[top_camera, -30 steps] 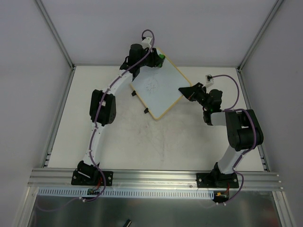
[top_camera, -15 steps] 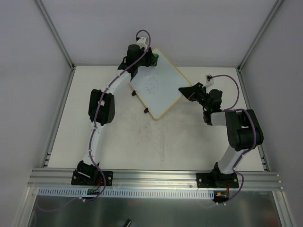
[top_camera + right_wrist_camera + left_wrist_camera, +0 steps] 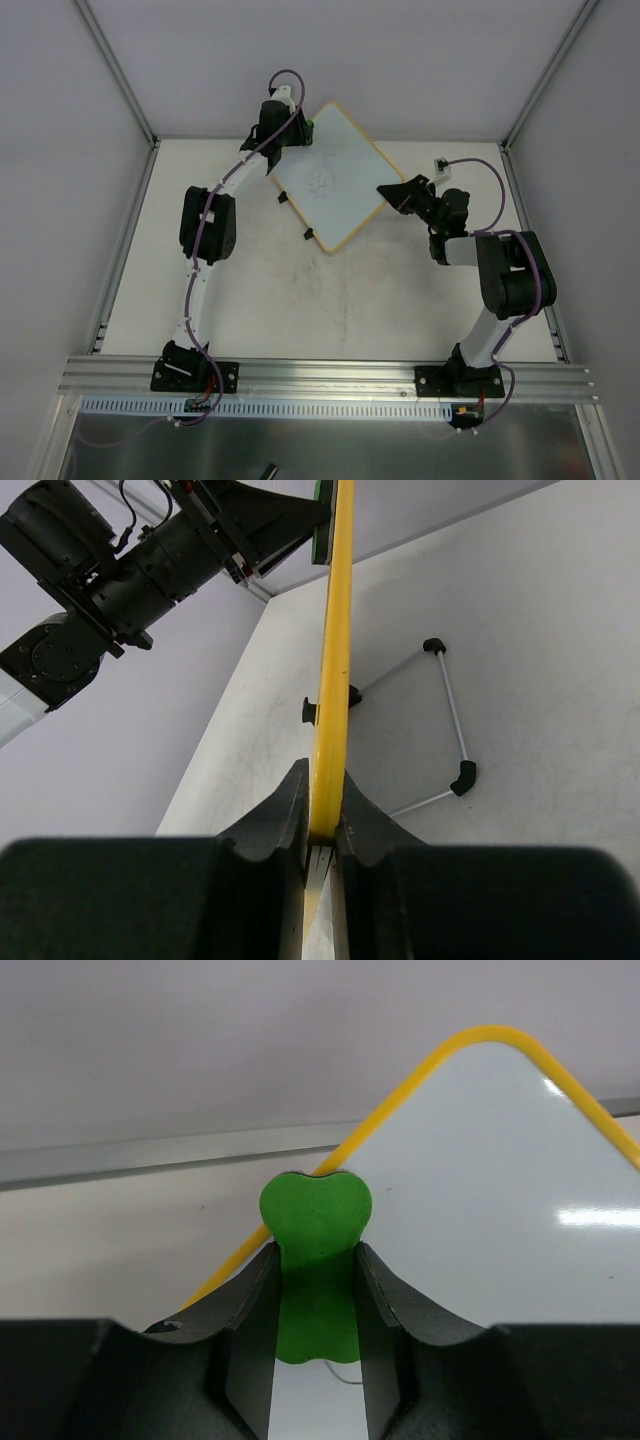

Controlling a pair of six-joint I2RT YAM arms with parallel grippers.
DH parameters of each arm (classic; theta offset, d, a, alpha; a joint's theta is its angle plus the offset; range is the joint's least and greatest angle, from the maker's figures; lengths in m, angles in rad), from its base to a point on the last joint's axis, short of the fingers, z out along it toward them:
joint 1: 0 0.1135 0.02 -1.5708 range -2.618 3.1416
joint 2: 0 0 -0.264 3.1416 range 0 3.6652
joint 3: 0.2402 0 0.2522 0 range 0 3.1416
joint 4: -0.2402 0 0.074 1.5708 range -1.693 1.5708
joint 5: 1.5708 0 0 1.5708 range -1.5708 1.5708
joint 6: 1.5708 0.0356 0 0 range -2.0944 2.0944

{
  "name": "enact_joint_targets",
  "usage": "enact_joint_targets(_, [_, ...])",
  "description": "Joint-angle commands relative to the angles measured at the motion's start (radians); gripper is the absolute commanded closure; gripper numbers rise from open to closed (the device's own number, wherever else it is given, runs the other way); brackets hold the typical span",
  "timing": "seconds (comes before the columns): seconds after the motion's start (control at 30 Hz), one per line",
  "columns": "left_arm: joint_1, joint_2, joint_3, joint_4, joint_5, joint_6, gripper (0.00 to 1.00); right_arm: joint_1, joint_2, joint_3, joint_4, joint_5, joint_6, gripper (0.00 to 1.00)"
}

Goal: Erase the whiteboard

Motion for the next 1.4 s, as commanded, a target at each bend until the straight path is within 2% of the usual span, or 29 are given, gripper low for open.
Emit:
enact_joint_targets(0.0, [0.017,-0.038,-0.056,-0.096,-0.055,-0.024,1.0,0.029,-0.001,0.012,0.029,-0.075,-0.111,1.0])
enact_joint_targets(0.27, [0.032,-0.117,-0.152,-0.103,0.002,-0.071,1.0,0.029,-0.004,0.015,0.03,-0.079,-0.107,1.0])
enact_joint_targets(0.63, [0.025,-0.087,-0.124,-0.081,0.157,-0.131,1.0,0.029,-0.001,0.017,0.03,-0.085,-0.099,1.0])
enact_joint_targets(1.03, [-0.073,-0.127,-0.156,-0.001,0.179,-0.048,1.0,0.029,0.011,0.027,0.03,-0.092,-0.093,1.0])
enact_joint_targets(1.37, [-0.176,-0.17,-0.198,0.008,0.149,0.096,1.0,0.029,0.013,0.03,0.03,-0.095,-0.09,1.0])
